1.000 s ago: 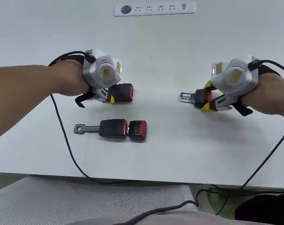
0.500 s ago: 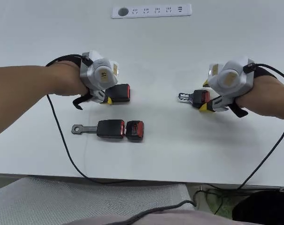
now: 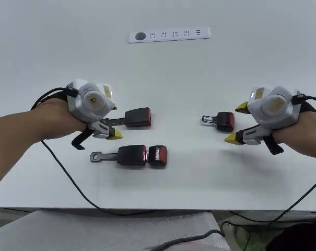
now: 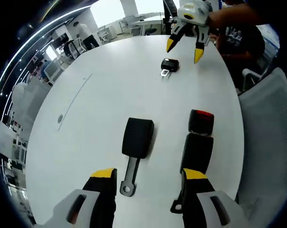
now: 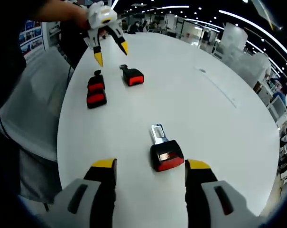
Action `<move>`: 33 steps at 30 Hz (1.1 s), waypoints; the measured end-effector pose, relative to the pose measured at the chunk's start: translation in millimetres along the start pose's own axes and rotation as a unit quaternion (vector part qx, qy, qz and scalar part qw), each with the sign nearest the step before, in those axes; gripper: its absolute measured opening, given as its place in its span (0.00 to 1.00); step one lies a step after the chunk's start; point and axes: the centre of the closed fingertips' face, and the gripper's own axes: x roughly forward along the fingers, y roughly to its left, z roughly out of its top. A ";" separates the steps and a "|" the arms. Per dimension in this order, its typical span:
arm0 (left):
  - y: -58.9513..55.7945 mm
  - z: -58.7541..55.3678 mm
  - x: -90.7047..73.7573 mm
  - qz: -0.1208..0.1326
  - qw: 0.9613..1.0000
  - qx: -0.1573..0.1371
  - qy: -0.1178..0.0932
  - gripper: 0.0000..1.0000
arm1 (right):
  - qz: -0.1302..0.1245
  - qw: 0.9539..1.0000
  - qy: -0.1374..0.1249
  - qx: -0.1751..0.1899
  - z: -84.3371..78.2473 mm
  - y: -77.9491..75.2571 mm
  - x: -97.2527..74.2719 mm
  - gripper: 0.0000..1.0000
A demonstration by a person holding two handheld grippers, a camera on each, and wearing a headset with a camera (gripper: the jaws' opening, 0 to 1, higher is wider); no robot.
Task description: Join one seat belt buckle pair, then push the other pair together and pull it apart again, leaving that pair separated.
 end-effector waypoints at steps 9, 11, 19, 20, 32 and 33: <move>-31.2 -27.4 -42.7 0.027 0.997 -0.057 -0.037 0.74 | -0.042 0.995 -0.061 0.066 11.5 42.2 -30.3 0.81; -37.6 -36.0 -49.1 0.028 0.997 -0.059 -0.038 0.77 | -0.045 0.993 -0.068 0.085 12.2 51.1 -36.3 0.85; -52.3 -69.1 -80.7 0.055 0.991 -0.111 -0.055 0.86 | -0.068 0.992 -0.059 0.093 11.0 69.6 -51.0 0.94; -53.7 -69.8 -84.1 0.058 0.990 -0.114 -0.061 0.87 | -0.075 0.991 -0.059 0.093 11.6 69.0 -53.3 0.94; -54.6 -91.1 -98.7 0.081 0.975 -0.177 -0.105 1.00 | -0.108 0.983 -0.083 0.123 20.0 74.7 -74.1 1.00; -55.5 -90.7 -98.9 0.081 0.974 -0.180 -0.109 1.00 | -0.110 0.983 -0.084 0.123 20.2 74.9 -75.2 1.00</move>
